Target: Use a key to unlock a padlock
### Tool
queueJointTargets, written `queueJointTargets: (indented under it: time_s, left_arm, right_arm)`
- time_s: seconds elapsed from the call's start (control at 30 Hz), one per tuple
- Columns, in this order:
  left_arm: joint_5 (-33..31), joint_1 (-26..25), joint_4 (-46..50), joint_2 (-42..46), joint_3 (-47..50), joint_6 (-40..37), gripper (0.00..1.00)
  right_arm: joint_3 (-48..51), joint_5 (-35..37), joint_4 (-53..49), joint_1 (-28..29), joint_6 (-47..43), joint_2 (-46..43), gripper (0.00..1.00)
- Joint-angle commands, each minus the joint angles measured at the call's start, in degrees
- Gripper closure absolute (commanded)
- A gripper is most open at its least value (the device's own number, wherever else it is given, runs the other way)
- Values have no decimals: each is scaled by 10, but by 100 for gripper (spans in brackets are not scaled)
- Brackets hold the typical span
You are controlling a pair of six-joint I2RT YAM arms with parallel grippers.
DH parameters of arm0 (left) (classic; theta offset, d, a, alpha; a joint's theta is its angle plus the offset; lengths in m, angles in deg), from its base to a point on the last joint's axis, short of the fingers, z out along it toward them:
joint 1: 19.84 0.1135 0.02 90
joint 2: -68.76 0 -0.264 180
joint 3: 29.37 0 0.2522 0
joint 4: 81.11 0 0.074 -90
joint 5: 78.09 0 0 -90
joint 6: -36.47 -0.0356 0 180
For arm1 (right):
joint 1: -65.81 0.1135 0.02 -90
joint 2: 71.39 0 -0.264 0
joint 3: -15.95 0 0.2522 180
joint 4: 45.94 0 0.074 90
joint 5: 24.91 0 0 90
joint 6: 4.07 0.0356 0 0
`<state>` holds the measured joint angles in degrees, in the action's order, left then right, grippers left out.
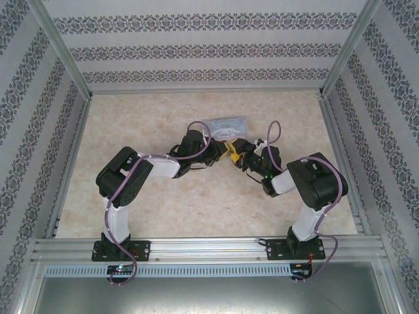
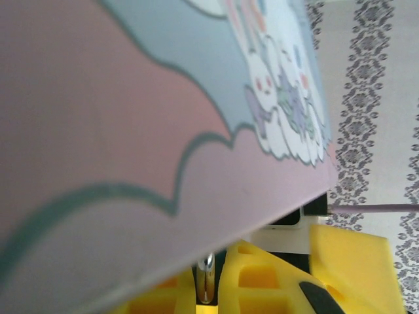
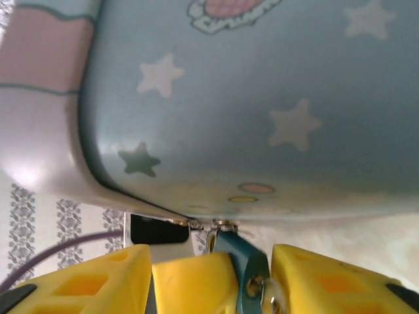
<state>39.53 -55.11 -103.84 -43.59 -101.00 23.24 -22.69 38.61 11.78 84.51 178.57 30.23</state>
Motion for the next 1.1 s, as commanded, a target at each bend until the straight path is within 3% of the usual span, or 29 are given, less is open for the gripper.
queueJointTargets:
  time_s: [0.0,0.33,0.6,0.83,1.07]
  left_arm:
    - [5,1,10,-12,3,-7,100]
    - [11,8,32,-17,-18,-24,100]
    - [21,9,47,-15,-24,-32,100]
    - [28,9,60,-12,-30,-36,100]
    - [42,9,86,-9,-44,-45,100]
  right_arm:
    - [30,-31,36,-15,-28,-22,44]
    - [111,-75,-13,-40,-99,-42,37]
    - [71,-74,-209,-44,-246,-149,43]
    - [-1,-16,-442,-29,-430,-248,45]
    - [-57,116,-597,35,-631,-283,50]
